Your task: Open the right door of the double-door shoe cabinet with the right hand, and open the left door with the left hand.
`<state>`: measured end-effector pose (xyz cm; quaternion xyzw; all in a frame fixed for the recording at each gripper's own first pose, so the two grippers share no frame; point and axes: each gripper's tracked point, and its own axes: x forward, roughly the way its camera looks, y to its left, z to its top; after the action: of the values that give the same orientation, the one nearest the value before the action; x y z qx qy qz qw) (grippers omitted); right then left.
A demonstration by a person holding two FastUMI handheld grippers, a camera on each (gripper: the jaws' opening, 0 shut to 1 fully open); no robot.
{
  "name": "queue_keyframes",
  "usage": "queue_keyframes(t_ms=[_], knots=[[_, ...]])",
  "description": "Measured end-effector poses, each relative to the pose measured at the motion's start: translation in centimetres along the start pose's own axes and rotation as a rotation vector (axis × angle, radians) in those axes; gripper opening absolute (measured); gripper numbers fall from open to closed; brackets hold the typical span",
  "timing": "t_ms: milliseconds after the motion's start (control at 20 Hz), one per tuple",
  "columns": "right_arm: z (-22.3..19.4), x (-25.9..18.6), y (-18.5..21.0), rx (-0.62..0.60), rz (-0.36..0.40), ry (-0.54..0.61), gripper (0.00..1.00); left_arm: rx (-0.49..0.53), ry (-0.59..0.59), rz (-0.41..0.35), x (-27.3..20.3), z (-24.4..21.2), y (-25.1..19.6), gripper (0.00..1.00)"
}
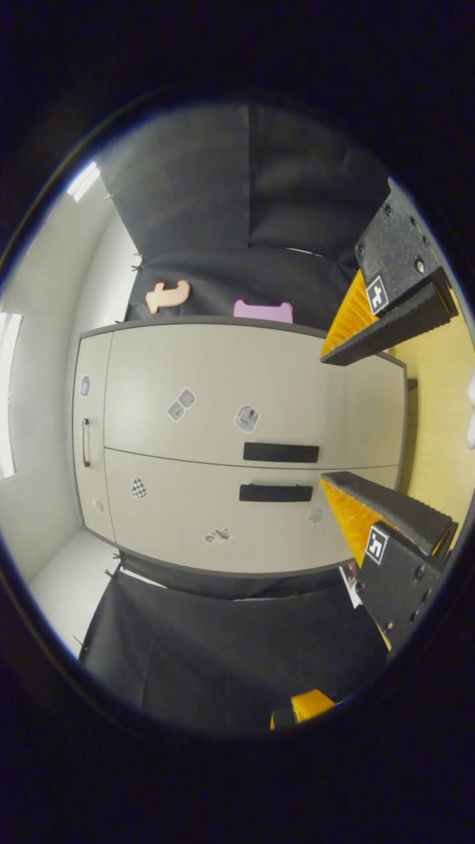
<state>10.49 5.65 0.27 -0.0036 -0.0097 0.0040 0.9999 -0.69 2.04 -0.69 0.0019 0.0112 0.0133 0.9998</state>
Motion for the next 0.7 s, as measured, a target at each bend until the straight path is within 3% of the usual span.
queue_keyframes(t_ms=[450, 700], knots=[[1.0, 12.4, 4.0, 0.020, 0.000, 0.022, 0.98, 0.001, 0.044, 0.050, -0.1, -1.1, -0.1, 0.96], [0.7, 17.1, 4.5, 0.022, -0.024, 0.059, 0.85, -0.004, 0.052, 0.100, -0.1, -1.0, 0.7, 0.96]])
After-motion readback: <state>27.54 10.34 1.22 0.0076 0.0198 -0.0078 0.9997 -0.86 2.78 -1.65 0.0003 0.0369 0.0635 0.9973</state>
